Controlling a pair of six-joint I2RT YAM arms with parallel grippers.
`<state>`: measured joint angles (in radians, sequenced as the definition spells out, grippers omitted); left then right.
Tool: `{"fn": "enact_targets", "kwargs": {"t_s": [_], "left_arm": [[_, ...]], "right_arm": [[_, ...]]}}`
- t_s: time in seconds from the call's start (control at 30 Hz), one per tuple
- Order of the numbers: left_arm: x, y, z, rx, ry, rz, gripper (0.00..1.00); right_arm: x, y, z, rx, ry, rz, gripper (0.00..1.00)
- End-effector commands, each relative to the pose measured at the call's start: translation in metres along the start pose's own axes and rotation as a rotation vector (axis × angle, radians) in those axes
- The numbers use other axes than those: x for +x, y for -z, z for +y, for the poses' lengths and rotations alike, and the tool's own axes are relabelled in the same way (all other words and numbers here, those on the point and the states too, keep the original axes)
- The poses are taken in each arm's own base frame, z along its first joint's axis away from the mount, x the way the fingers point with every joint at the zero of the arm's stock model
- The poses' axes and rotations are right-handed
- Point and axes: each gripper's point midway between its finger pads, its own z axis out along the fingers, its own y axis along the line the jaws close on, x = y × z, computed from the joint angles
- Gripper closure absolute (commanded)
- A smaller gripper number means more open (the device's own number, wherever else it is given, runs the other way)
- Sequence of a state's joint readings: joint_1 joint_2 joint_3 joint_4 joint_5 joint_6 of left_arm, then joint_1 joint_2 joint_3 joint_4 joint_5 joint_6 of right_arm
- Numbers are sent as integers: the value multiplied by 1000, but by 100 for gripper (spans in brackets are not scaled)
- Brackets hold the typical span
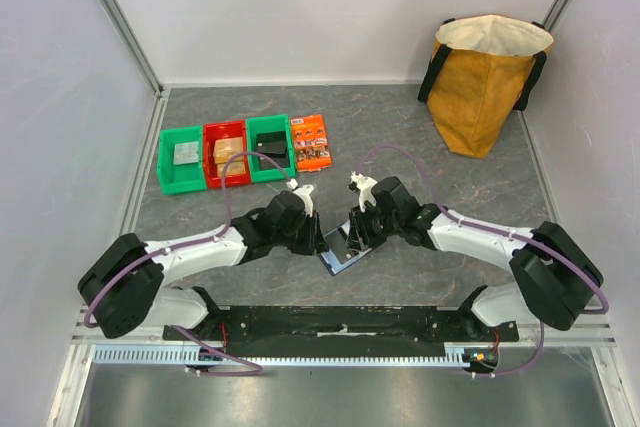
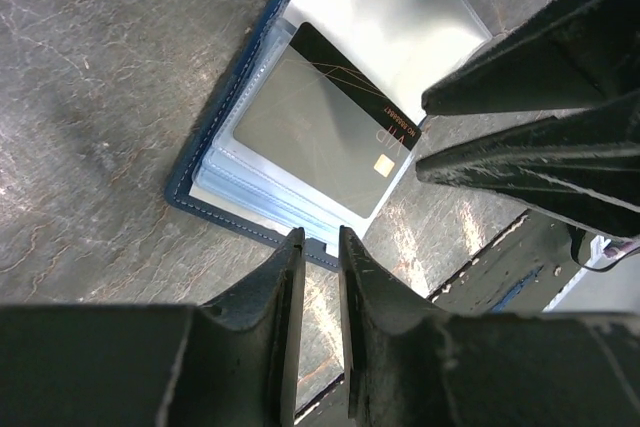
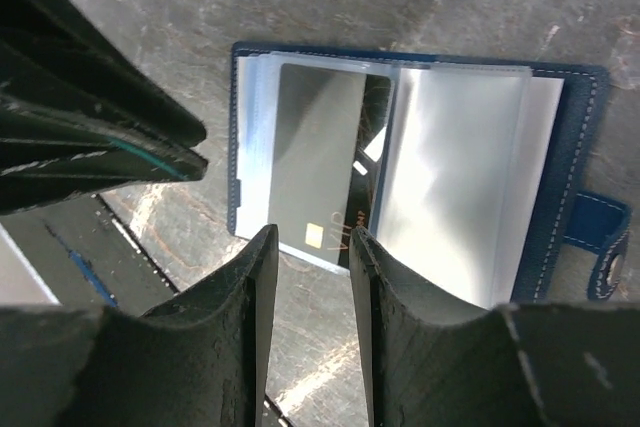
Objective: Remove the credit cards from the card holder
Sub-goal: Remove the credit card from the card holder.
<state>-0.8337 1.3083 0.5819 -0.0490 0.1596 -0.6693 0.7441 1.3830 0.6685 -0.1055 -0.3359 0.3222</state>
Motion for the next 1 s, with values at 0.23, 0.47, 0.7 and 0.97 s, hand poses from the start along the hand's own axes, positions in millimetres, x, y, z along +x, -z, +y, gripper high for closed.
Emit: {"fn": "enact_targets", "kwargs": {"t_s": [0.23,0.47,0.7,0.97], "left_arm": [[-20,-23,-19,51,-5,-23,79],[-5,-34,-4,4,0,30,90],[10,-33,11,-41,8,66,95],[15,-31,16,-54,13,75,96]], "right_arm": [[-25,-10,-18,-17,-69,-58,62],[-24,-20,-15,-131,-127,-65,66],[-20,-24,-27,-148,-174,-59,67],[-15,-29,-21,-219,-197,-39,71]]}}
